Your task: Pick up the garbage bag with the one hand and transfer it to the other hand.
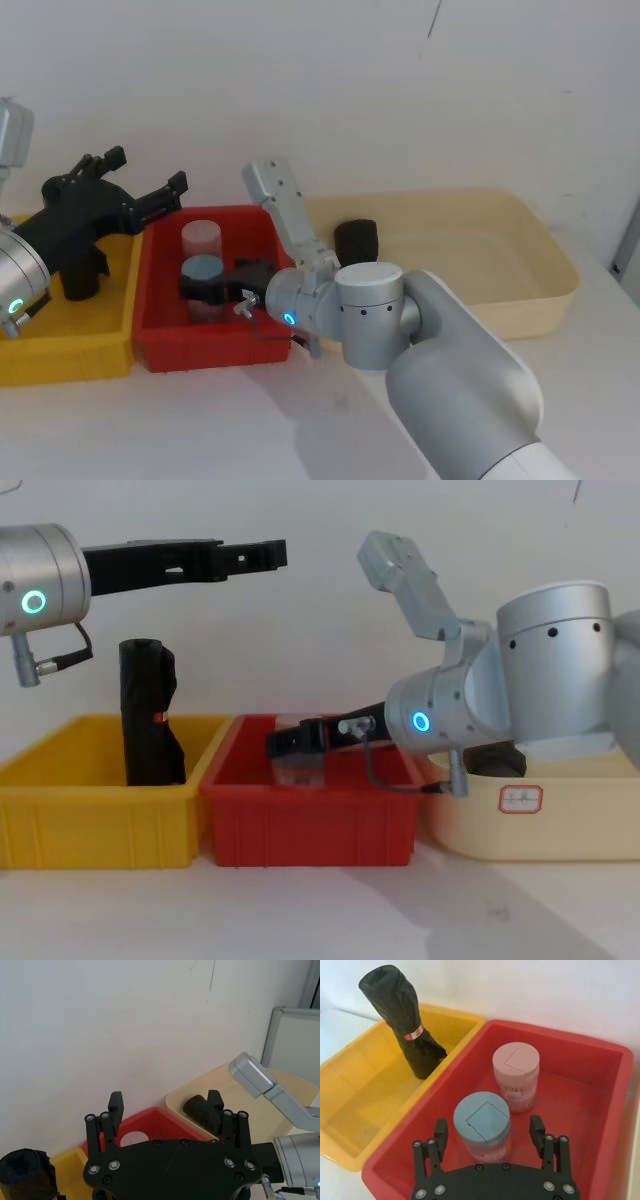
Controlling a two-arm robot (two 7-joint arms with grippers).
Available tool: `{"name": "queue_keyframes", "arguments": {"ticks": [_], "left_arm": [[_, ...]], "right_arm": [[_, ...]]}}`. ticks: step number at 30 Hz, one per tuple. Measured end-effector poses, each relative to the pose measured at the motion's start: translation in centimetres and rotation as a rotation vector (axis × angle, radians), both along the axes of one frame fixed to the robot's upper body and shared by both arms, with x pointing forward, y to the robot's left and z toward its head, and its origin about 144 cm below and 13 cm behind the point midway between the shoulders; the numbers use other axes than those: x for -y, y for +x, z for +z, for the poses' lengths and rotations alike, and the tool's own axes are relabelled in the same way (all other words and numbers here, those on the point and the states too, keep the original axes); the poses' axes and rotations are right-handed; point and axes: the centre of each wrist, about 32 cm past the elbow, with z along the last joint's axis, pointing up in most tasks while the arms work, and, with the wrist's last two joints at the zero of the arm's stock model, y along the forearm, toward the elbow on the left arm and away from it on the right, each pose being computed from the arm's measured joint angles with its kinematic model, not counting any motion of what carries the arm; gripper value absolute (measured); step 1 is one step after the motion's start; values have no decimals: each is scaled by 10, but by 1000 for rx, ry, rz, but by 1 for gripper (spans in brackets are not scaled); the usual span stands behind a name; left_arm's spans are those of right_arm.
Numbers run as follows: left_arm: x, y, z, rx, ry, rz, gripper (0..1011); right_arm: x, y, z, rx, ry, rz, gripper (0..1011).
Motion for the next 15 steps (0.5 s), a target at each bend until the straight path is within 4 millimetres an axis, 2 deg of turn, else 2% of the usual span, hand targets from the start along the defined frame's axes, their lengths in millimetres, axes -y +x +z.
{"name": "queue_keyframes", "arguments": {"ticks": [10,15], "left_arm": [[0,1,-1,-1,1,-1,1001],[0,1,-1,-1,1,-1,1001]], "right_arm": [[-6,3,-4,-6,0,22,1000],[-8,4,-5,-9,2,27,928]]}}
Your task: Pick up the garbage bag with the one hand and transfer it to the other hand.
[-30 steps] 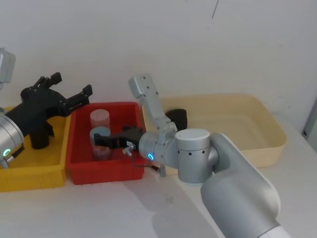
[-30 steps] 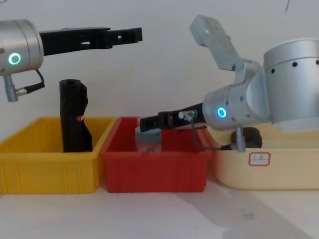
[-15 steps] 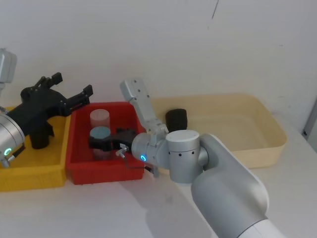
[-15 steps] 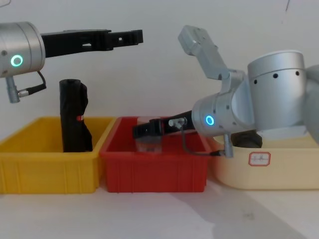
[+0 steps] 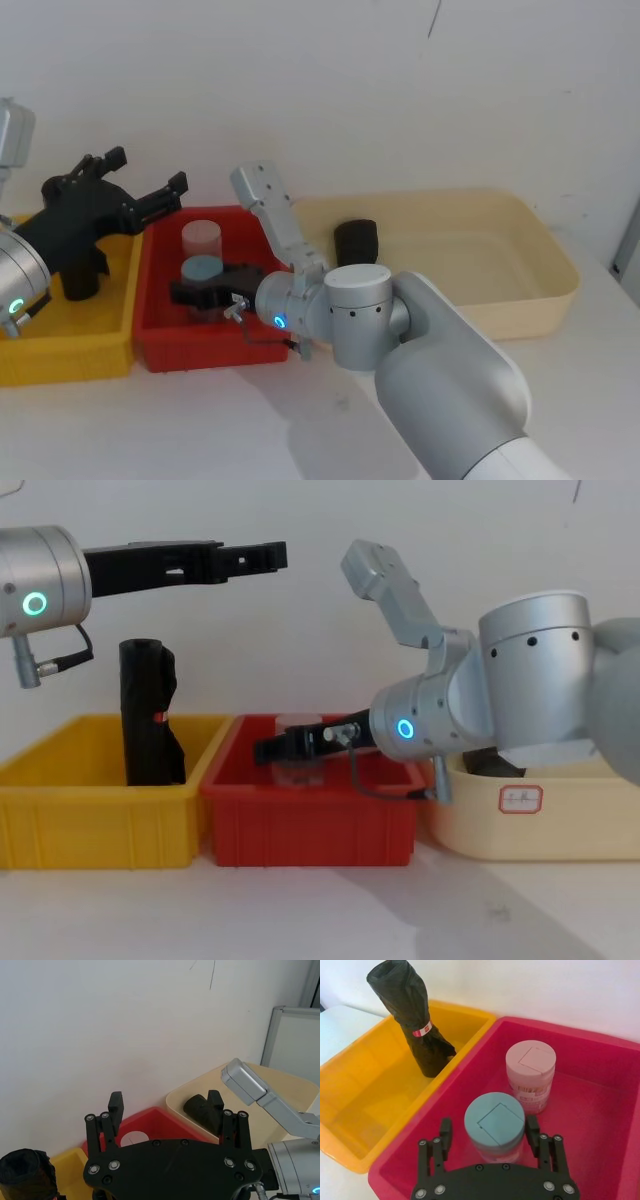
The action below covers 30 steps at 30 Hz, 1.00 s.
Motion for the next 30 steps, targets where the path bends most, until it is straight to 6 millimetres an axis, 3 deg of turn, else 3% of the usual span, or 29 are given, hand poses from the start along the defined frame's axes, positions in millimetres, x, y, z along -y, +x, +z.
{"name": "queue_keyframes", "arguments": {"ticks": [9,21,30], "left_arm": [[0,0,0,0,0,-1,1001],[0,1,0,0,0,0,1001],[0,1,0,0,0,0,1001]], "right_arm": [[-1,3,0,0,15,-12,679],[6,7,5,2,39,-63,671],[28,12,27,44,96,-146,671]]}}
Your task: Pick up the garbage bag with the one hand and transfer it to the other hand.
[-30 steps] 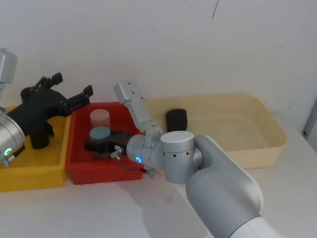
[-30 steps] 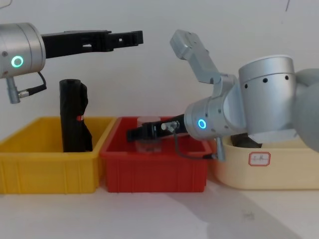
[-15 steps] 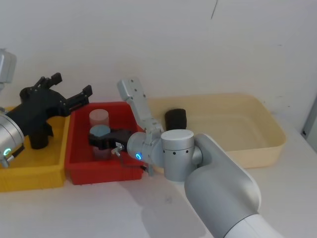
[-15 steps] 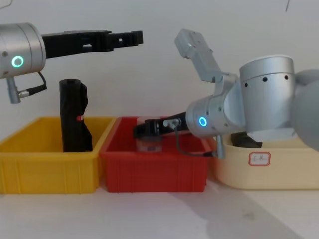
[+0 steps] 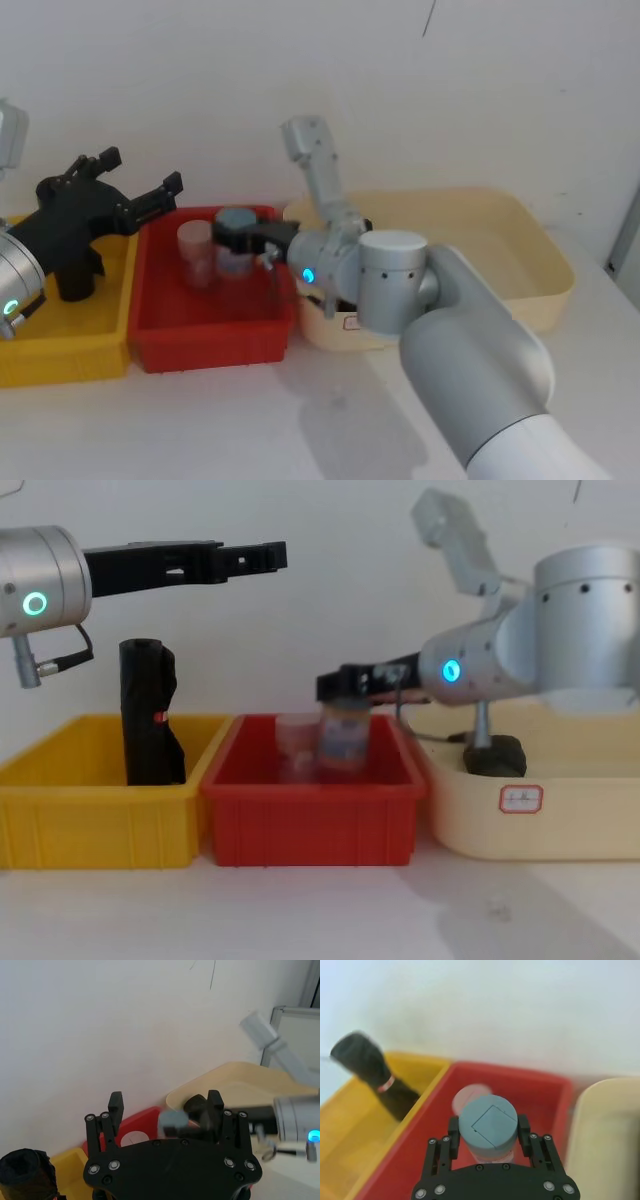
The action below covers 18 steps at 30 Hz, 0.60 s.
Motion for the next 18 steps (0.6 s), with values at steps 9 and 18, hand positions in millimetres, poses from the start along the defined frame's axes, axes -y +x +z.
{"name": "queue_keyframes", "arguments": {"ticks": [9,18], "left_arm": [[0,0,0,0,0,0,1001],[0,0,0,0,0,0,1001]], "right_arm": [[38,5,27,65,57,-118,671],[74,0,37,85,79,-191,671]]}}
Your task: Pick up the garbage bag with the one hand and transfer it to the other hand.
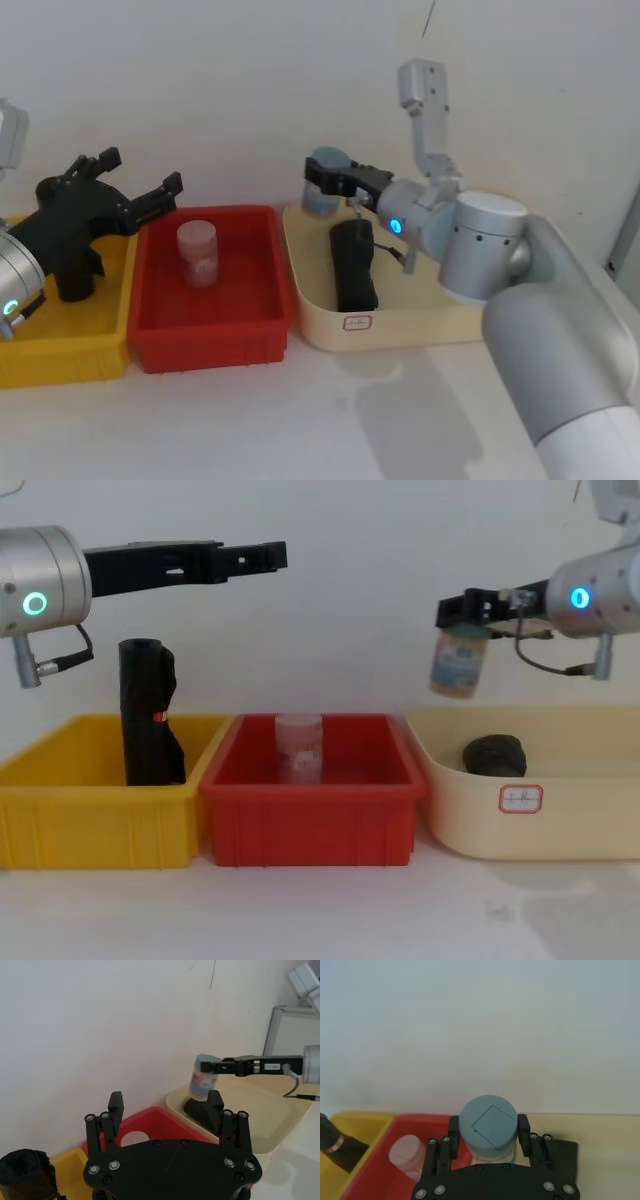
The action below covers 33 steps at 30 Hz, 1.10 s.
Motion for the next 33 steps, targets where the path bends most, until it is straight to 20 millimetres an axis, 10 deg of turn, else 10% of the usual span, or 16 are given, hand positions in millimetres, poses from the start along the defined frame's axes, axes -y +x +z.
{"name": "queue_keyframes", "arguments": {"ticks": [8,21,33], "left_arm": [[0,0,0,0,0,0,1001],[0,0,0,0,0,0,1001],[0,0,0,0,0,0,1001]], "right_arm": [[20,-17,-6,-33,-4,15,678],[26,-40,-25,-82,-25,78,1001],[25,-45,-28,-10,-5,71,1000]]}}
